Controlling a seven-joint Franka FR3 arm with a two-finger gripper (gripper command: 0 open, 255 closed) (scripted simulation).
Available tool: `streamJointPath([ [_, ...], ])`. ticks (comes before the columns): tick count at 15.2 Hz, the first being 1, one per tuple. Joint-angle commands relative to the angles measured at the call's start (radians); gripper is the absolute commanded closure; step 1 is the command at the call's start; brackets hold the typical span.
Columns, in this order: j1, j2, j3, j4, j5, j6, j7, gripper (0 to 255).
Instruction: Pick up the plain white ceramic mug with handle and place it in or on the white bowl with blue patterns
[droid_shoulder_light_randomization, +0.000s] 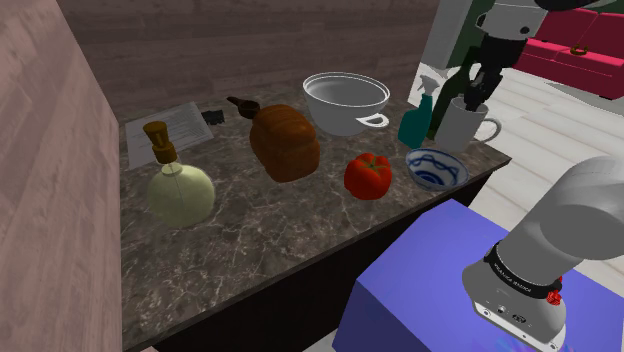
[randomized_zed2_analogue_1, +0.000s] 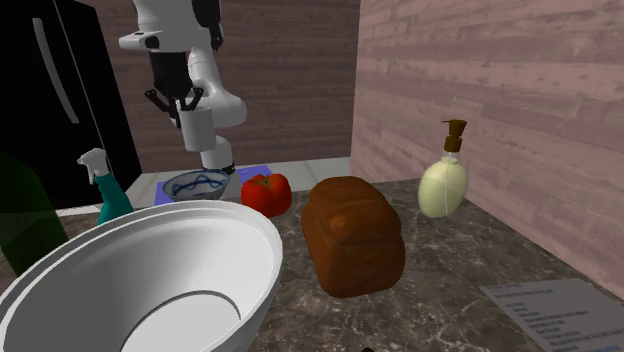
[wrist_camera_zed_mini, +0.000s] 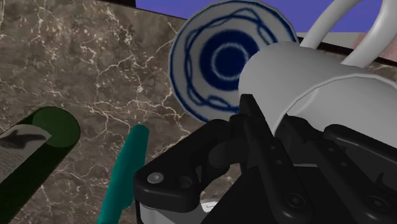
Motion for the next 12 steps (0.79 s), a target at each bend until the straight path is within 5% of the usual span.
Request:
streamJointPath([
  [1,-0.023,-0.015,-0.043,0.011,-0.037,-0.022,-0.049,255],
  [12,-0.036,-0.024,-0.069,-0.140,-0.064,0.120,-0.044,255],
])
